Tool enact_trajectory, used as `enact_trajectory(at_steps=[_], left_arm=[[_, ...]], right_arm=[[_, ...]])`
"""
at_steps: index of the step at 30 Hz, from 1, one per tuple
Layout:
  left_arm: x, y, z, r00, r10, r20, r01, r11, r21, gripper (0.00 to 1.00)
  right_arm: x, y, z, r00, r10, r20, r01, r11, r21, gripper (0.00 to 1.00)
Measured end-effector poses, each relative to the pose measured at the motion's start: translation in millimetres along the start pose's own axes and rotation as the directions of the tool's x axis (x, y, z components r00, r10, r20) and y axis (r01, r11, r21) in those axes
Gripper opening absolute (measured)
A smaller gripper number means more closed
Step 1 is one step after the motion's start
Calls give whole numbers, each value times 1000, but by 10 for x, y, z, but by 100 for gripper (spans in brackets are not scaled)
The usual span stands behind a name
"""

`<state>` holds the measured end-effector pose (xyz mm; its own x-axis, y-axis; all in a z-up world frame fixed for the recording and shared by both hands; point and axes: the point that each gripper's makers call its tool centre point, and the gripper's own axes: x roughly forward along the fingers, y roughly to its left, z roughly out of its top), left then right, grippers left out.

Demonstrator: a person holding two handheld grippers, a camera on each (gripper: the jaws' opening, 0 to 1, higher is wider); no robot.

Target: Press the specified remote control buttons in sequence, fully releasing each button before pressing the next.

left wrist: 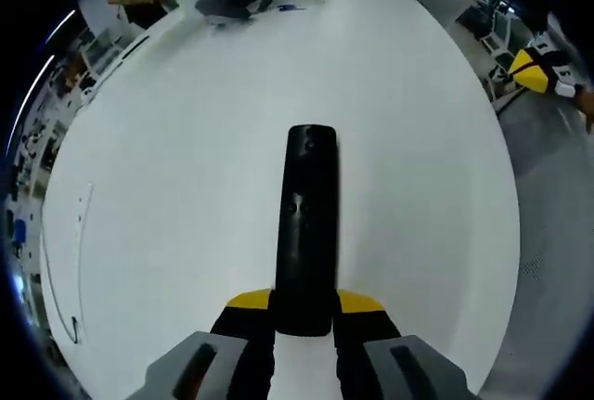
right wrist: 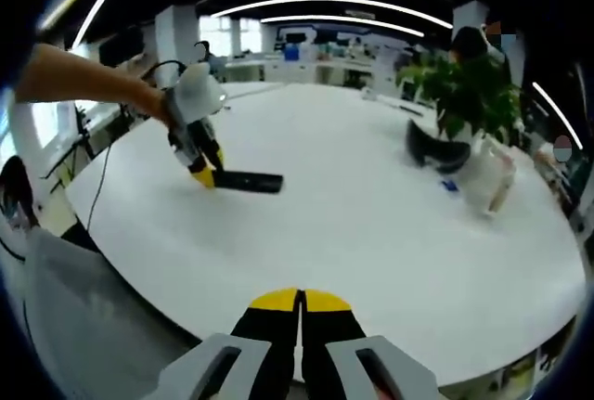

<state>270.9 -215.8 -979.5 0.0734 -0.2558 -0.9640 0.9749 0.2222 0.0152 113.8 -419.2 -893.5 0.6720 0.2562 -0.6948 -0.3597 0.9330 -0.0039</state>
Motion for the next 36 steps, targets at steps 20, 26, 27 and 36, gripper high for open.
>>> enact_trajectory(at_steps=[20, 26, 27, 36], left_arm=[[-41, -458, -82, 1000, 14, 25, -13, 999, -48, 23], [-37, -617, -88, 1000, 11, 2, -11, 1000, -23, 23], [-37, -630, -89, 1000, 13, -1, -13, 1000, -24, 23], [-44, -864, -107, 1000, 21, -8, -21, 1000, -21, 23]], right_arm=[[-51, 33, 79, 998, 17, 53, -17, 1000, 11, 0], [-60, 38, 99, 998, 19, 67, -20, 1000, 12, 0], [-62, 36, 100, 997, 19, 68, -20, 1000, 15, 0], [-67, 85, 114, 996, 47, 76, -48, 999, 19, 0]])
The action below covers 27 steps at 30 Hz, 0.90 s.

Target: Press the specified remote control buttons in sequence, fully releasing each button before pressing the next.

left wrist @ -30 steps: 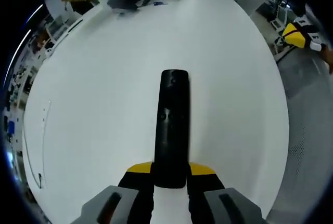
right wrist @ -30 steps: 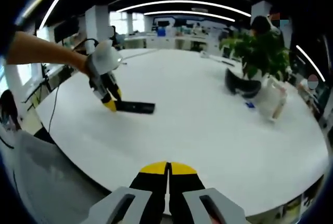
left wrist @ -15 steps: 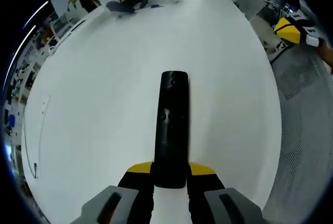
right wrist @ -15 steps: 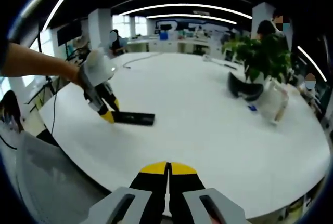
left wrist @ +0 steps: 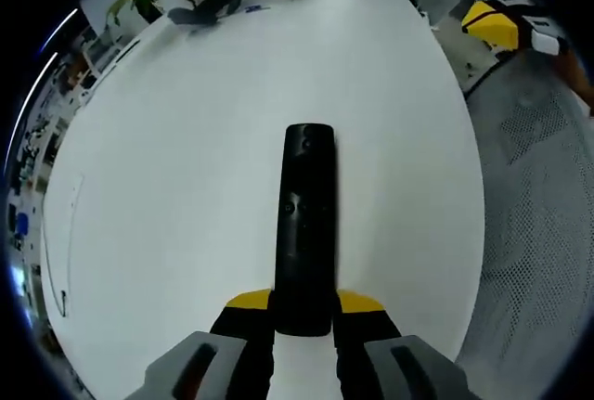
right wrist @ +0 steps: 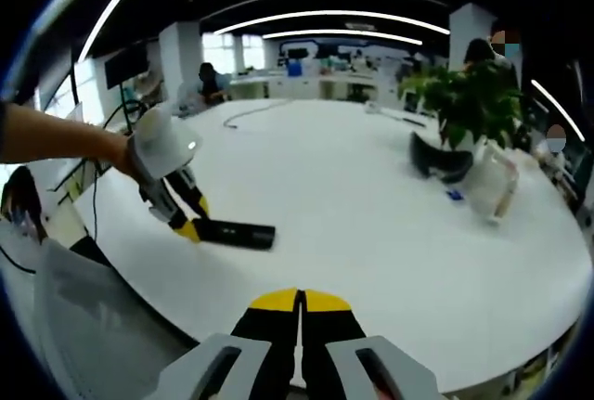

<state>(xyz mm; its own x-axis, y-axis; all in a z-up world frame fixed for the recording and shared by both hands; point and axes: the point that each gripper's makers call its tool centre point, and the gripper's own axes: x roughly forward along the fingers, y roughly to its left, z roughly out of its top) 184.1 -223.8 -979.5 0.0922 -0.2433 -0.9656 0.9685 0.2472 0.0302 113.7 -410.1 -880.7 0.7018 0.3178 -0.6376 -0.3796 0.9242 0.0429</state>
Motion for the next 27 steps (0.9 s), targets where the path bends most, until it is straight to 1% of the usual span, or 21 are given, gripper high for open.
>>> enact_trajectory(at_steps=[2, 6, 9, 12, 14, 19, 23, 26, 27], left_arm=[[-6, -42, -9, 1000, 1, 7, -1, 1000, -10, 23], [-10, -149, -20, 1000, -5, 14, 5, 1000, -6, 23], [-12, -243, -22, 1000, -3, 14, 3, 1000, 0, 23], [-20, -324, -30, 1000, -6, 22, 6, 1000, 2, 23], [-21, -371, -29, 1000, -7, 25, 7, 1000, 1, 23], [-26, -467, -27, 999, -4, 32, 5, 1000, -10, 23], [-36, -578, -21, 998, -2, 66, 4, 1000, -30, 23], [-40, -694, -14, 995, -1, 96, 3, 1000, -23, 23], [-41, -706, -12, 995, 2, 99, 1, 1000, -28, 23]], right_arm=[[8, 25, -10, 1000, 9, -8, -9, 1000, -5, 0], [19, 95, -11, 999, 33, -12, -34, 999, -33, 0], [30, 105, -16, 999, 33, -15, -33, 998, -53, 0], [30, 120, -20, 999, 46, -22, -47, 998, -40, 0], [32, 127, -17, 998, 64, -26, -65, 998, -14, 0], [36, 147, -25, 996, 76, -35, -76, 997, -7, 0], [43, 192, -33, 995, 93, -46, -94, 995, -24, 0], [53, 207, -17, 993, 104, -52, -105, 994, -28, 0], [55, 209, -10, 993, 108, -53, -109, 994, -27, 0]])
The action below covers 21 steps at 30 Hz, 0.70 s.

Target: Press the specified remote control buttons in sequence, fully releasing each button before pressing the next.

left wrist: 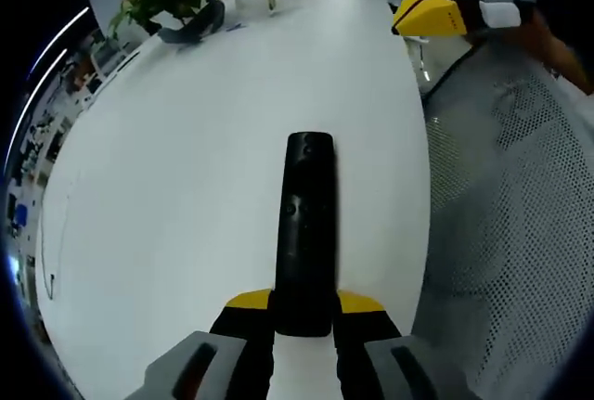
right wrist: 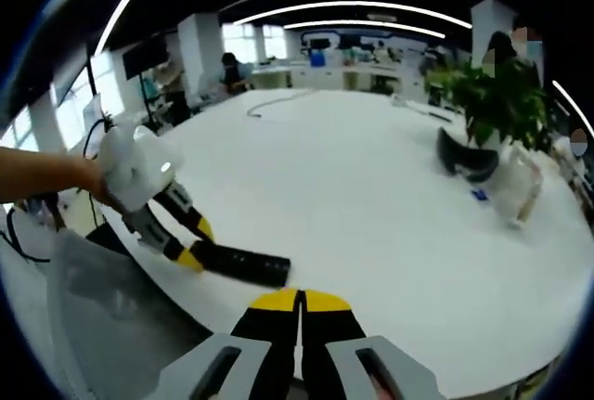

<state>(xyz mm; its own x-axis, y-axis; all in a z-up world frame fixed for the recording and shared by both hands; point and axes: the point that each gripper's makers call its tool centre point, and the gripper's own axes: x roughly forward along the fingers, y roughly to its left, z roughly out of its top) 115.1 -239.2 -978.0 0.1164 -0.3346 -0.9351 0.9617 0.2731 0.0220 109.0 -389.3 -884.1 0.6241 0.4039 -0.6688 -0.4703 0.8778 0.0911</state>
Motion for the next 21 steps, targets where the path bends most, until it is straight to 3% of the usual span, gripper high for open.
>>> enact_trajectory(at_steps=[5, 7, 9, 13, 18, 21], left_arm=[[-2, -69, 12, 1000, 13, 13, -13, 999, -36, 23], [-2, -107, 33, 998, -5, 59, 5, 1000, 6, 23], [-14, -88, 20, 995, 5, 96, -2, 999, -33, 23], [-24, -118, 17, 989, 26, 148, -19, 999, -47, 23], [-32, -198, 35, 981, 42, 187, -37, 999, -30, 23], [-18, -265, 67, 975, 35, 221, -26, 999, -47, 23]], right_arm=[[87, 70, 248, 996, 80, 24, -81, 996, 25, 0], [162, 64, 361, 996, 91, 19, -91, 996, -2, 0], [228, 99, 438, 992, 129, -2, -129, 991, 22, 0], [364, 125, 541, 986, 165, 13, -165, 983, 80, 0], [545, 148, 269, 978, 190, -89, -167, 960, 223, 0], [595, 173, 40, 959, 239, -152, -182, 931, 318, 0]])
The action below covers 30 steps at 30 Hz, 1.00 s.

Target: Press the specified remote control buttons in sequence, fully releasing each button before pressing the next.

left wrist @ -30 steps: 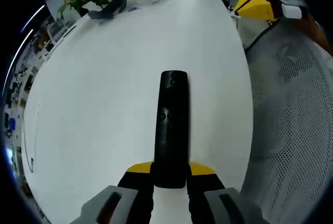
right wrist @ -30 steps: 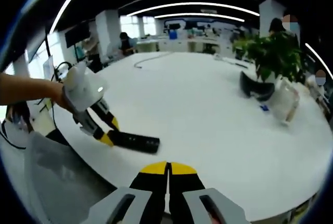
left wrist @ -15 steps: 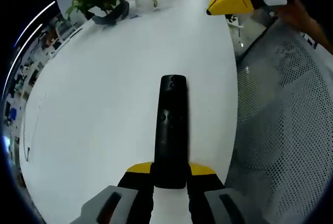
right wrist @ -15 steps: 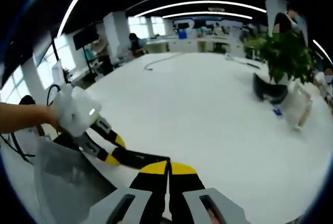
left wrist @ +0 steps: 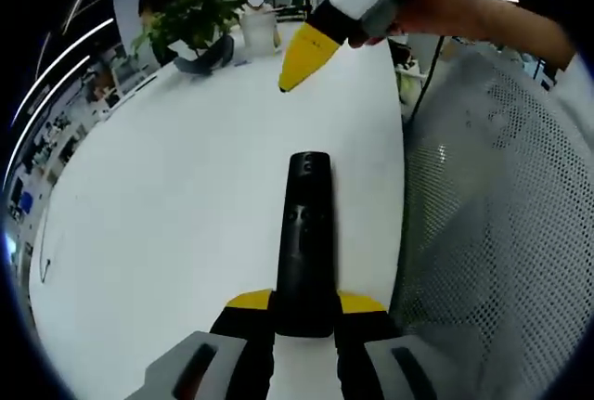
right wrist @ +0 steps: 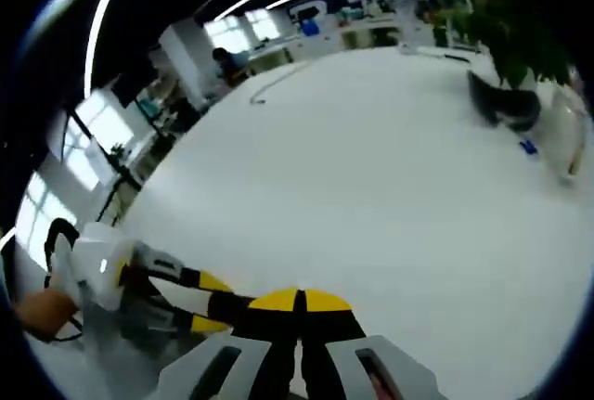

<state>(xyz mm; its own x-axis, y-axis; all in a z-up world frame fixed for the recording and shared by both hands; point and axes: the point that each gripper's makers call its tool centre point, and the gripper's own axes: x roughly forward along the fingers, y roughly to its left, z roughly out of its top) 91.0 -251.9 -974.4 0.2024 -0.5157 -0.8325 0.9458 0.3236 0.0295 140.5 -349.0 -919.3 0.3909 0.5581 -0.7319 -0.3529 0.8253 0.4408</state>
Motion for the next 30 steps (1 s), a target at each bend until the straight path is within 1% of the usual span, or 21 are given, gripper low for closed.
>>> enact_trajectory(at_steps=[1, 2, 3, 5, 7, 8, 10, 11, 12, 14, 15, 17, 19, 21, 22, 25, 30], left_arm=[[2, -20, 8, 1000, -9, 13, 9, 1000, -10, 23], [5, -51, 17, 999, -23, 27, 24, 999, -33, 23], [9, -83, 33, 998, -37, 49, 40, 997, -61, 23], [13, -85, 34, 997, -29, 75, 33, 998, -55, 23], [15, -80, 29, 996, -18, 92, 23, 999, -46, 23], [9, -84, 29, 995, -16, 103, 21, 999, -49, 23], [10, -102, 41, 992, -19, 126, 28, 997, -68, 23], [13, -110, 45, 991, -20, 132, 30, 997, -71, 23], [20, -120, 60, 991, -20, 136, 30, 997, -71, 23], [32, -154, 80, 990, -22, 139, 31, 998, -61, 23], [35, -155, 84, 990, -18, 143, 26, 998, -56, 23], [35, -149, 79, 988, -13, 151, 21, 998, -51, 23], [30, -153, 82, 988, -11, 154, 16, 999, -32, 23], [31, -155, 79, 987, -9, 160, 13, 1000, -25, 23], [39, -153, 74, 988, -6, 157, 9, 1000, -14, 24], [35, -155, 80, 986, -7, 164, 9, 1000, -14, 24], [43, -153, 79, 986, -12, 168, 15, 1000, -17, 24]], right_arm=[[12, -3, -39, 1000, 12, -6, -12, 1000, 19, 0], [20, -16, -77, 1000, 24, -5, -24, 999, 48, 0], [25, -32, -98, 1000, 31, -3, -30, 998, 59, 0], [32, -50, -177, 999, 48, -12, -47, 994, 95, 0], [51, -101, -252, 998, 45, -38, -39, 991, 131, 0], [54, -117, -251, 998, 41, -50, -33, 989, 143, 0], [68, -118, -220, 998, 58, -36, -52, 988, 145, 0], [80, -114, -220, 997, 68, -32, -62, 984, 165, 0], [88, -101, -252, 996, 76, -43, -66, 976, 207, 0], [119, -123, -310, 994, 80, -71, -61, 968, 243, 0], [127, -165, -381, 993, 58, -107, -28, 964, 263, 0], [146, -214, -428, 991, 39, -130, -4, 964, 265, 0], [153, -207, -418, 991, 47, -126, -12, 964, 265, 0], [175, -198, -422, 991, 54, -121, -17, 958, 287, 0], [187, -185, -454, 989, 61, -137, -16, 952, 307, 0], [183, -168, -433, 991, 64, -122, -23, 951, 309, 0], [186, -162, -423, 991, 67, -115, -29, 952, 304, 0]])
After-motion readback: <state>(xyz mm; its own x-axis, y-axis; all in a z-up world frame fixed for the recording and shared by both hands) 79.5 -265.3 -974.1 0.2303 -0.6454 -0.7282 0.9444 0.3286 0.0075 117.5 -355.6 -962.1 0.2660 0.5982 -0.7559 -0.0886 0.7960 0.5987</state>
